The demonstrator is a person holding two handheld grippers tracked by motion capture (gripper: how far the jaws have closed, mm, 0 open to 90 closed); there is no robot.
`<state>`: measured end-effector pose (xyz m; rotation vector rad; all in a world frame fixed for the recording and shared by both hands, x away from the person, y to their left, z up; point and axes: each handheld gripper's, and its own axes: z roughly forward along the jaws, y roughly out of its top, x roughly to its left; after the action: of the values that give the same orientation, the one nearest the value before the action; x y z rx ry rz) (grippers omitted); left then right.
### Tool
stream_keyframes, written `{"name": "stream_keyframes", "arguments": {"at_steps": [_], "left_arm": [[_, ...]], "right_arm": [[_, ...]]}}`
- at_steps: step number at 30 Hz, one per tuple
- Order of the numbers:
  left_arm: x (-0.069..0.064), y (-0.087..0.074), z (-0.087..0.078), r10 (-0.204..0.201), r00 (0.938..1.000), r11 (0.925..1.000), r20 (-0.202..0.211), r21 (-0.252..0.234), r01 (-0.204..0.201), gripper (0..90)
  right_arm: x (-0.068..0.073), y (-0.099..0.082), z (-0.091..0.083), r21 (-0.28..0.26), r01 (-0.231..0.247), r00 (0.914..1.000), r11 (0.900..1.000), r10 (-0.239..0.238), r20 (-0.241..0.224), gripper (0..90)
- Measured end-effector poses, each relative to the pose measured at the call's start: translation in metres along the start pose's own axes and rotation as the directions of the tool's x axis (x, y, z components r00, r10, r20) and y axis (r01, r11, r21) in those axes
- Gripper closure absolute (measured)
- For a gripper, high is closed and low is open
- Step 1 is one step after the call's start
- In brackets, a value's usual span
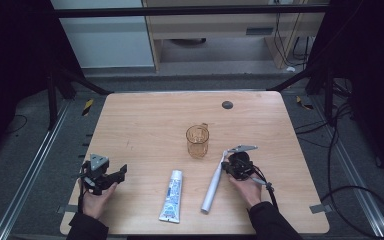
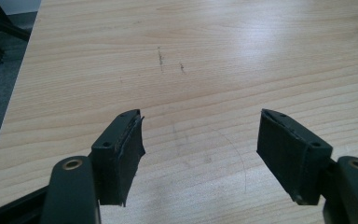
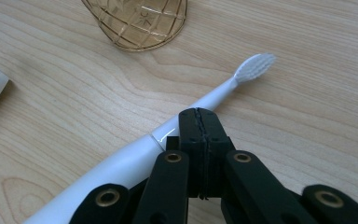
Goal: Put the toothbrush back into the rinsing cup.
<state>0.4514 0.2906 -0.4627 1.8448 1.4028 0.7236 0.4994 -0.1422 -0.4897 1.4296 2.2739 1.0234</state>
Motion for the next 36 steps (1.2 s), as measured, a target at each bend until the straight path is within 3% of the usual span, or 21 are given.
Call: {"name": "stream_keyframes", "arguments": {"at_steps": [6,10,19,28,36], "left_arm": [[0.0,0.0,-0.001,-0.001,1.0,1.0,0.001,-0.003,0.001,30.1],[0.0,0.0,-0.001,-0.002,1.0,1.0,0.0,-0.005,0.002,30.1],[0.0,0.0,-0.002,-0.001,1.0,1.0,-0.001,-0.005,0.001,30.1],[0.001,0.0,-0.003,-0.003,1.0,1.0,-0.001,-0.004,0.003,30.0],[0.0,-0.001,-0.002,-0.003,1.0,1.0,-0.001,-0.004,0.003,30.0]], "right_arm": [[0.003,0.001,-0.009,-0.02,0.002,0.9998,0.9998,-0.003,-0.021,89.8],[0.013,0.001,-0.021,-0.043,0.022,0.9975,0.9988,-0.025,-0.067,90.0],[0.037,-0.015,-0.043,-0.089,0.06,0.9827,0.9942,-0.075,-0.17,90.0],[0.062,-0.029,-0.035,-0.046,0.126,0.9611,0.991,-0.133,-0.242,90.0],[0.067,-0.034,-0.031,-0.019,0.142,0.9544,0.9897,-0.142,-0.263,90.0]]}}
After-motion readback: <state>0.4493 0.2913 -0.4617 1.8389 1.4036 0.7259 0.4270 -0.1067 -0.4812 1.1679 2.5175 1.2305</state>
